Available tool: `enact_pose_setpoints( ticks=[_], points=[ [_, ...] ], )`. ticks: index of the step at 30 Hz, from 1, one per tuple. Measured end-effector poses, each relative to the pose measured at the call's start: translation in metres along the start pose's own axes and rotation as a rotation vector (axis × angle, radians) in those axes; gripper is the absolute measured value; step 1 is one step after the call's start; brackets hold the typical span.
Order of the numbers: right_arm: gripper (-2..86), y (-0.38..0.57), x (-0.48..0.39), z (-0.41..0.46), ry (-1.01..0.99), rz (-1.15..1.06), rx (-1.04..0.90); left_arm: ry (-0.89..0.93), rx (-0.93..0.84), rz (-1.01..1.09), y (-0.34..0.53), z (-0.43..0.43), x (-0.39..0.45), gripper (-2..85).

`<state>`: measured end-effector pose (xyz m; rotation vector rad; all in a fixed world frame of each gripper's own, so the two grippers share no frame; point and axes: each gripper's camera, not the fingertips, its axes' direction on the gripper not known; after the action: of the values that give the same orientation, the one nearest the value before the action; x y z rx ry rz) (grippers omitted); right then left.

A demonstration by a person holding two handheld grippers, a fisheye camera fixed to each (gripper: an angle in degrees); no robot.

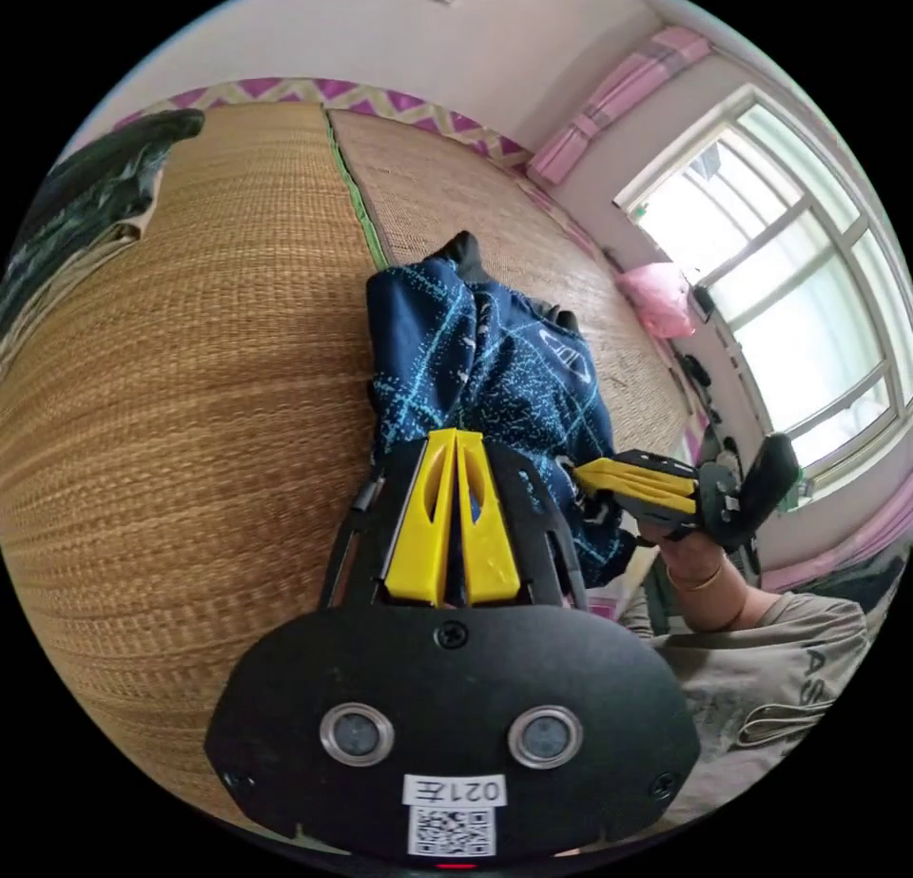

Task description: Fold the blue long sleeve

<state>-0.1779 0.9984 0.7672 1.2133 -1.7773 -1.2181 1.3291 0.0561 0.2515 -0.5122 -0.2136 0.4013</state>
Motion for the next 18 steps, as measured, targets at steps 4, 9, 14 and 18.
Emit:
enact_pose_setpoints(
  ticks=[4, 9, 14, 18],
  points=[
    [11.0, 0.055, 0.080, -0.018, -0.136, 0.298, 0.121, 0.100, 0.190, -0.095, 0.036, -0.050, -0.017, -0.9],
    [13.6, 0.148, 0.211, 0.047, -0.485, 0.727, 0.122, 0.127, 0.211, -0.113, 0.075, -0.068, -0.025, -0.1],
    [13.5, 0.178, 0.264, 0.127, -0.764, 0.919, 0.130, 0.085, 0.086, -0.166, 0.067, -0.039, -0.031, 17.7],
    [10.1, 0.186, 0.301, 0.179, -0.841, 1.003, 0.136, 0.121, 0.010, -0.130, 0.052, -0.016, -0.027, 16.3]
  ],
)
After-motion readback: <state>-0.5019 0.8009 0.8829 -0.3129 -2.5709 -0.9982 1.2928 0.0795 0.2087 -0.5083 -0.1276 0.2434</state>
